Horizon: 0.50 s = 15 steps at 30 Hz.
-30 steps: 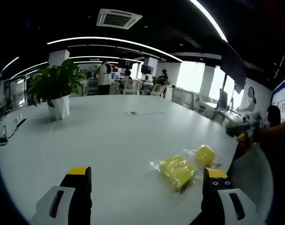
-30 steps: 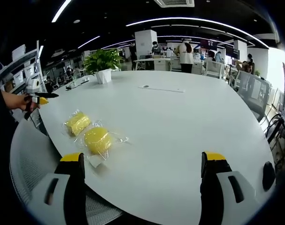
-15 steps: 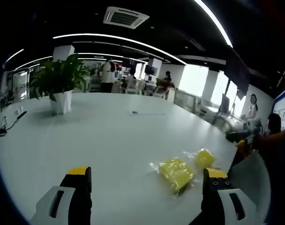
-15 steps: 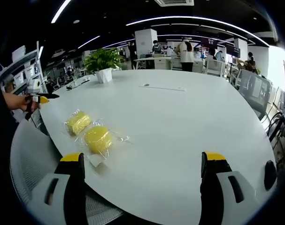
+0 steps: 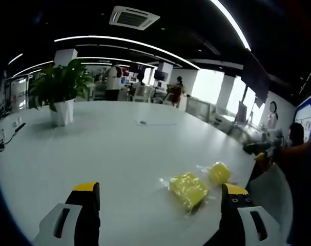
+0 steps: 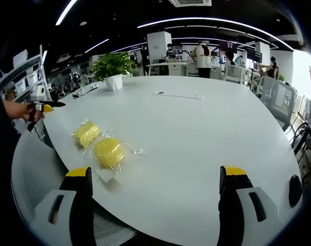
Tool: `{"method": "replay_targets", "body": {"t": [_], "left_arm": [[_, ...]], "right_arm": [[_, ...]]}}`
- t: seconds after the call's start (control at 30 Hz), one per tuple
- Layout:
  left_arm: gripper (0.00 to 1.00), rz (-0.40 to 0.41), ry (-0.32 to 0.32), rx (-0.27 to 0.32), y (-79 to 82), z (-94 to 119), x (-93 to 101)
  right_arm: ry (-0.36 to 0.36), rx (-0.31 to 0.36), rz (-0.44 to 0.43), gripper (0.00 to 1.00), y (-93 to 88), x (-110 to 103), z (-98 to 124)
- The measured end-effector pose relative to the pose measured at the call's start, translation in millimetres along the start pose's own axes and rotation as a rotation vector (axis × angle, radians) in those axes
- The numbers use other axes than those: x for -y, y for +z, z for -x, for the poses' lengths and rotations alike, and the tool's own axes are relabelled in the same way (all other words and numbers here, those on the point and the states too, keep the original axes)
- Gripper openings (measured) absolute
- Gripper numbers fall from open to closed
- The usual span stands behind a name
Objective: Compare the silicone blocks by pressing each to a similar depth, holding the contact briefly, and releasing to observe deformation and rebound differences across the visible hardness samples.
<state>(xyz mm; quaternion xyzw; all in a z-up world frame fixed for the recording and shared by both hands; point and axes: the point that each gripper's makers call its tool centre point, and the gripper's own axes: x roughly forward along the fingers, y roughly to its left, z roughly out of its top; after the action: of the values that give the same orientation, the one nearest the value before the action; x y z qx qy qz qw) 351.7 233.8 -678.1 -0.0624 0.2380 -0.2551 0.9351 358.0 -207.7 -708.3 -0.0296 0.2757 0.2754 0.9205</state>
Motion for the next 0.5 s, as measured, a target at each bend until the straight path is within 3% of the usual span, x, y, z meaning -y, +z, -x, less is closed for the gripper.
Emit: {"method": "replay_targets", "body": {"t": [0.5], "left_arm": [[1.0, 0.007, -0.014, -0.009, -4.9, -8.0, 6.0]], "right_arm": [[0.005, 0.007, 0.011, 0.97, 6.7, 2.6, 1.7]]}}
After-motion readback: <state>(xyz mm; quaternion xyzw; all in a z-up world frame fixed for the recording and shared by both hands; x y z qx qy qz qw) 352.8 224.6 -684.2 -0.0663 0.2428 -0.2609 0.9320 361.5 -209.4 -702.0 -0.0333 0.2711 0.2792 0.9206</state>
